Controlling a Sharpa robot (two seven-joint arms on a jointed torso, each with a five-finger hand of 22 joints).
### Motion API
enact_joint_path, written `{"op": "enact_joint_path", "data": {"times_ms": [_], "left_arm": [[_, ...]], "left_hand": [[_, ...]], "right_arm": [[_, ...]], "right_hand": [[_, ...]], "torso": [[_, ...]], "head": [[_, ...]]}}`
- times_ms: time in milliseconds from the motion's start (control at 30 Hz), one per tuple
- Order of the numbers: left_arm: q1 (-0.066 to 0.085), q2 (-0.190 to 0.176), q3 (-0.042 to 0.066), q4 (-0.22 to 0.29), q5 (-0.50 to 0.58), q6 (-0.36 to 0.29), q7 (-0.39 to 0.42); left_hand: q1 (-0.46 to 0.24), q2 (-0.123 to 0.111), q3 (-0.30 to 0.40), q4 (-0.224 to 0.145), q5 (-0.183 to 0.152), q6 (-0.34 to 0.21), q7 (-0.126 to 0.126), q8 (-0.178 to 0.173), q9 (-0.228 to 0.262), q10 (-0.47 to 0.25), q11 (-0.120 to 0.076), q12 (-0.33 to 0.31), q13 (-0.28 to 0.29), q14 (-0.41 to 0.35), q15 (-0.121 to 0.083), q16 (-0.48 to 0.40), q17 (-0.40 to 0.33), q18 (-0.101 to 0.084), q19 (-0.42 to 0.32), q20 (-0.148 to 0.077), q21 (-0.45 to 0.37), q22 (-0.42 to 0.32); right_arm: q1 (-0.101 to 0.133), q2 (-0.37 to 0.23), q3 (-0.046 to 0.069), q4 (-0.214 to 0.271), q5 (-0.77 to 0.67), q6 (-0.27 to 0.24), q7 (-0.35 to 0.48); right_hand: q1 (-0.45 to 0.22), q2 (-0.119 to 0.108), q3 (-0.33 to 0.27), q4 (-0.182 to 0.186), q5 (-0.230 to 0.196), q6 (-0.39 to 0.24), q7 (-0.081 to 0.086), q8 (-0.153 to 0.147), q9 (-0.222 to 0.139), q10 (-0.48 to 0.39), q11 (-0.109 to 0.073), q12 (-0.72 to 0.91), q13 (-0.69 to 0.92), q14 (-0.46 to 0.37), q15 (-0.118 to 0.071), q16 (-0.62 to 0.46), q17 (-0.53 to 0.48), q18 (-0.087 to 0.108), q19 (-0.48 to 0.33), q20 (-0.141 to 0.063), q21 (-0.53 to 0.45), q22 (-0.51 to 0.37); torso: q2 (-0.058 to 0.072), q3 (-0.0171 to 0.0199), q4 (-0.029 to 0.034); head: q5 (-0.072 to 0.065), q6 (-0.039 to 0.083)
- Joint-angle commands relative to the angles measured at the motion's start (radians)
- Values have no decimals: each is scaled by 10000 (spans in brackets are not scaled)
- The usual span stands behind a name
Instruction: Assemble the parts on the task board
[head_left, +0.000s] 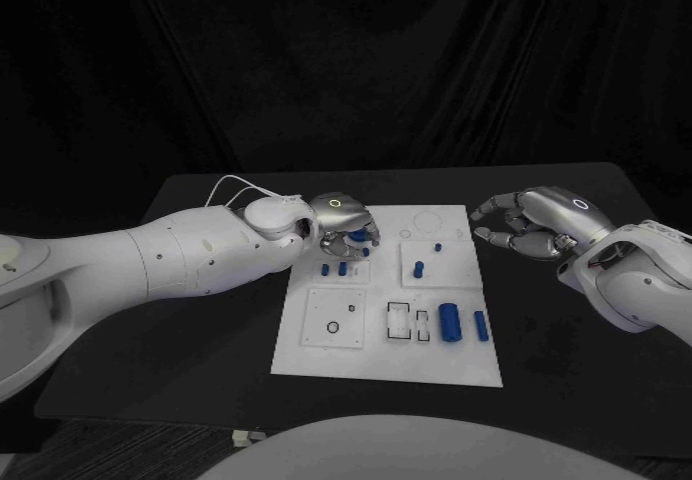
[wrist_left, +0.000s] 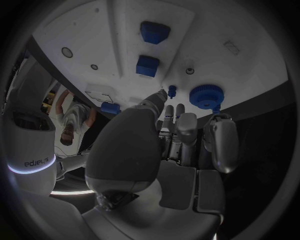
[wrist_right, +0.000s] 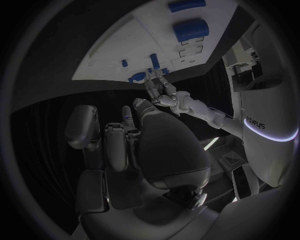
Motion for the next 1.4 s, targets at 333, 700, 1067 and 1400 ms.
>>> {"op": "enact_joint_path", "data": {"times_ms": [333,700,1067,1400], "left_arm": [[-164,238,11,-267,-27,102,95],[-328,388,12,-489,-27,21,62],[-384,426,13,-636,-27,-578,108],[-388,186,13,-473,-27,-851,98]], "left_hand": [[77,-14,407,-170,393,403,102,56,-56,684,-82,246,129,-65,-35,98,-120,-118,63,-6,20,1888],[146,28,616,-339,586,831,182,233,-17,971,-83,350,289,-17,-47,181,-132,-152,142,-26,186,1934],[188,154,888,-504,624,1309,342,421,55,1467,5,108,172,201,3,247,-154,-151,152,-39,197,1932],[125,44,1087,-647,559,1366,395,315,15,2070,60,-620,-218,379,35,180,-296,-151,158,-32,196,1931]], "right_arm": [[-16,-27,6,12,-16,-8,-48],[-25,-93,6,54,-16,-30,-32],[-48,-91,6,47,-15,-48,-15],[-56,-100,6,43,-15,-13,-21]], "right_hand": [[25,-42,63,7,66,66,5,19,-20,1030,87,-67,2601,732,80,-36,1317,188,-40,3,-11,1303],[25,-42,63,7,66,66,5,19,-20,1030,87,-67,2601,732,80,-36,1317,188,-40,3,-11,1303],[25,-59,88,-2,80,34,20,-11,-43,1030,99,-67,2601,730,91,-45,1307,190,-40,11,-36,1299],[25,-57,94,-3,82,31,21,-15,-46,1030,102,-67,2601,731,92,-45,1308,189,-37,12,-30,1301]], "torso": [[-9,-1,0],[-3,-8,1],[-11,6,5],[-16,1,8]], "head": [[6,-1],[-33,-1],[-3,-1],[5,-1]]}}
